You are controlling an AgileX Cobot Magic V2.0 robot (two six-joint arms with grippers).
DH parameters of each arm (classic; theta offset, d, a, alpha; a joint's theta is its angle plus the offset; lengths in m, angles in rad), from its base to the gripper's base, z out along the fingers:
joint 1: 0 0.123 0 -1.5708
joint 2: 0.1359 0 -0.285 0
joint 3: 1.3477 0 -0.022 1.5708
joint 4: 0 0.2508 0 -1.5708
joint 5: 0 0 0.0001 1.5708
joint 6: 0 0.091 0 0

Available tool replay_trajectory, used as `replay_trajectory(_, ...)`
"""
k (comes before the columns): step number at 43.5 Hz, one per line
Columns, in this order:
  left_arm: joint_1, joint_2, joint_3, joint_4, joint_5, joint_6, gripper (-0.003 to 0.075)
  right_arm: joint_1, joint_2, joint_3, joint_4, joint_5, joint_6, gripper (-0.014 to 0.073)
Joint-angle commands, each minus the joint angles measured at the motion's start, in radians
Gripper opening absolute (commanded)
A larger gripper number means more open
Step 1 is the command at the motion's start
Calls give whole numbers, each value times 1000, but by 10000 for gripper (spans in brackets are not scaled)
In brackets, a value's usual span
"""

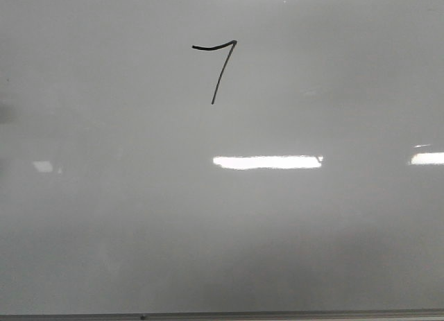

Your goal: Write number 7 on whiteboard

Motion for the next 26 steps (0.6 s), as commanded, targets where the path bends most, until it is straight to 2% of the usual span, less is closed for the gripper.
replay_trajectory(1,3,-19,-28,-13,-52,-9,275,-7,-14,-31,13,-50,-1,550)
replay_trajectory(7,3,-24,-32,-13,-47,-9,389,-7,-14,-31,13,-50,-1,550)
replay_trajectory(10,3,-36,-39,-13,-20,-9,413,-7,-14,-31,13,-50,0,550)
replay_trajectory(15,3,-75,-64,-2,60,-9,410,-8,-19,-31,5,-49,40,550)
replay_trajectory(26,3,-234,-173,48,370,-9,407,-8,-95,-30,-103,-48,368,519)
